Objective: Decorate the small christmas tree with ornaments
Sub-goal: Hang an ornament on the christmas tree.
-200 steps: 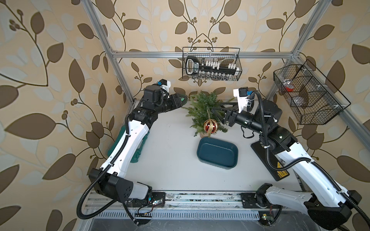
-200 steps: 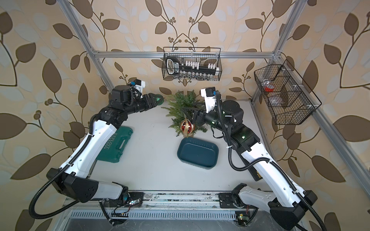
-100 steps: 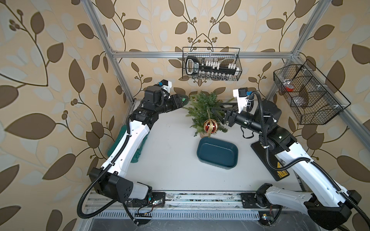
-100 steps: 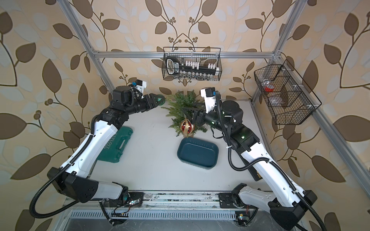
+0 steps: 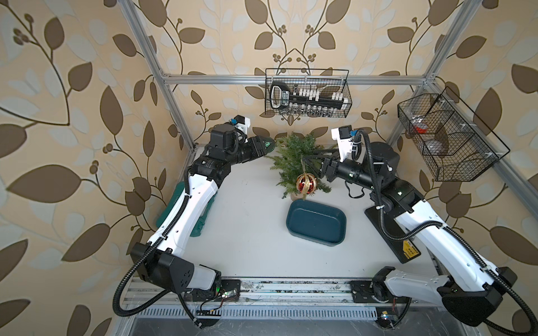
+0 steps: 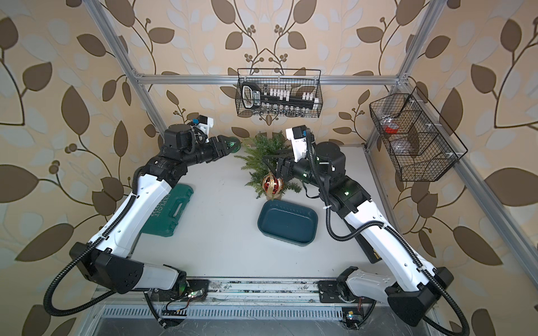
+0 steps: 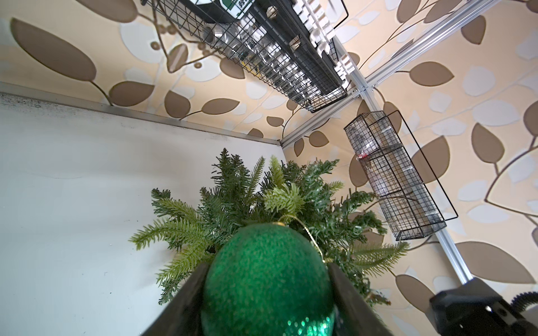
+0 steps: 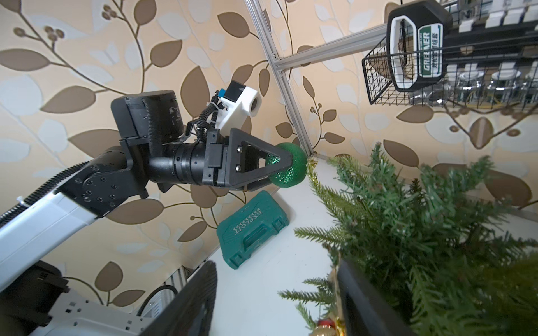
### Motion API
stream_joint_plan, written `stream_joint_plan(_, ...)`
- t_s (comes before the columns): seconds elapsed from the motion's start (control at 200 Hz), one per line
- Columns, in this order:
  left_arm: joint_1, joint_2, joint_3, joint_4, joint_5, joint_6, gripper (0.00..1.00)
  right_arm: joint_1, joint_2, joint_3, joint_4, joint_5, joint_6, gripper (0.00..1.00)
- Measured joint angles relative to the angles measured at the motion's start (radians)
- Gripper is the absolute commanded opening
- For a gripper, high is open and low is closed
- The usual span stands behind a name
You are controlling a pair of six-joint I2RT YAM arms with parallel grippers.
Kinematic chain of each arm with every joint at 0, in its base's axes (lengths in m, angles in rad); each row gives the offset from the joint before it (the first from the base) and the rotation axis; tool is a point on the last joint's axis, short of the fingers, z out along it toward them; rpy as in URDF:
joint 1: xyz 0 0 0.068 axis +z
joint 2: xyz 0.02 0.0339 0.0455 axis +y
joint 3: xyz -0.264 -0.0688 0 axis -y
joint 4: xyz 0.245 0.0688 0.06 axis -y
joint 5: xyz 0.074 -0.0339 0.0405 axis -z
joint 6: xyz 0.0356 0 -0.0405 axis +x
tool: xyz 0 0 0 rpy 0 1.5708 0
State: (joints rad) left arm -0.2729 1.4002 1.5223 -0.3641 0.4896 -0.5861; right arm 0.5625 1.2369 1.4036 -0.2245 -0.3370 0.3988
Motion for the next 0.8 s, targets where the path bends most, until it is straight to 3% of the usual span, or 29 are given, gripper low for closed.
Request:
stream_joint_plan(0.13,0.0,0.0,-0.002,0.002,0.0,-0.002,0.55,-0.001,0.12,0.145,-0.056,-0.04,-0.002,0.48)
stream_joint_plan(0.43,0.0,0.0,-0.006,0.002,0.0,-0.005,0.55,-0.001,0.334,0.407,-0.191,-0.124,0.001,0.42)
stream_joint_plan(0.63,0.0,0.0,-0.006,0.003,0.0,-0.005,0.55,0.004,0.435,0.507,-0.265,-0.142,0.005,0.42)
stream_joint_plan(0.8,0.0,0.0,-0.007,0.003,0.0,-0.006,0.55,0.005,0.47,0.532,-0.303,-0.116,0.01,0.48)
